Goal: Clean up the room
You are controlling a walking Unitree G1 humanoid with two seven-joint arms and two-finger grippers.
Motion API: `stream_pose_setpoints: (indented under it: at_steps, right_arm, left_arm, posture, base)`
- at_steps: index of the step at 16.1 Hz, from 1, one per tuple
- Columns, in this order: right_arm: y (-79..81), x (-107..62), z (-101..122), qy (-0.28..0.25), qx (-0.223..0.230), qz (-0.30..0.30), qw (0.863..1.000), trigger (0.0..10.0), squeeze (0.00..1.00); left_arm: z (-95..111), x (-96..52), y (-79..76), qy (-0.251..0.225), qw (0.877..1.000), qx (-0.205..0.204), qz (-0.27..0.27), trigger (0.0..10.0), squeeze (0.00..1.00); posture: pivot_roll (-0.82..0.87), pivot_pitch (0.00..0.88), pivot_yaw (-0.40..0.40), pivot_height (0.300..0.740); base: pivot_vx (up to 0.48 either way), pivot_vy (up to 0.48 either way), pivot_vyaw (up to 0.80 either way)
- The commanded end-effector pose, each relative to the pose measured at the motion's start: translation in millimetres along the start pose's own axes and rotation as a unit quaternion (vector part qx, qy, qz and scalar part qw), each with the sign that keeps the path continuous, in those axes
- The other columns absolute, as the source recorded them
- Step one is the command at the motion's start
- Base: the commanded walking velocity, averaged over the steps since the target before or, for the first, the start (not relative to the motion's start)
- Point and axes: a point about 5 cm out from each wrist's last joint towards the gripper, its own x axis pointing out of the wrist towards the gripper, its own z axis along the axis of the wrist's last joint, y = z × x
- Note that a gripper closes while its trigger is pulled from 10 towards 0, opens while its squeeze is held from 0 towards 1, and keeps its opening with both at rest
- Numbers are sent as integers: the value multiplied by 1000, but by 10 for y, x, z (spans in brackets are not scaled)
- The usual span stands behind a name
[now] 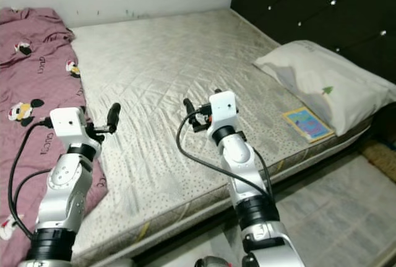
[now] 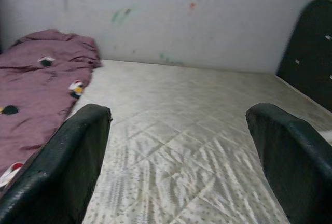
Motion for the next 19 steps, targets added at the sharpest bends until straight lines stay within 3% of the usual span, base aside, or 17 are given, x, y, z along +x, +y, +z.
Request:
stream_pose_setpoints:
  at_steps: [1,14,19]
  right_arm:
    - [3,5,41,-10,-10,3,1000,10000,0]
    - [56,33,74,-20,-2,23,1000,10000,0]
    - [41,50,109,-24,0,19,1000,10000,0]
  left_arm:
    - [1,-2,15,2,1000,8,5,10000,0]
    - [17,25,42,3,999,31,28,10000,0]
    - [106,47,129,-6,998,49,50,10000,0]
  posture:
    - [-49,0,-39,740]
    - [-46,0,-38,740]
    - [-34,6,-40,740]
  base:
    - [0,0,800]
    - [0,0,800]
    - [0,0,610]
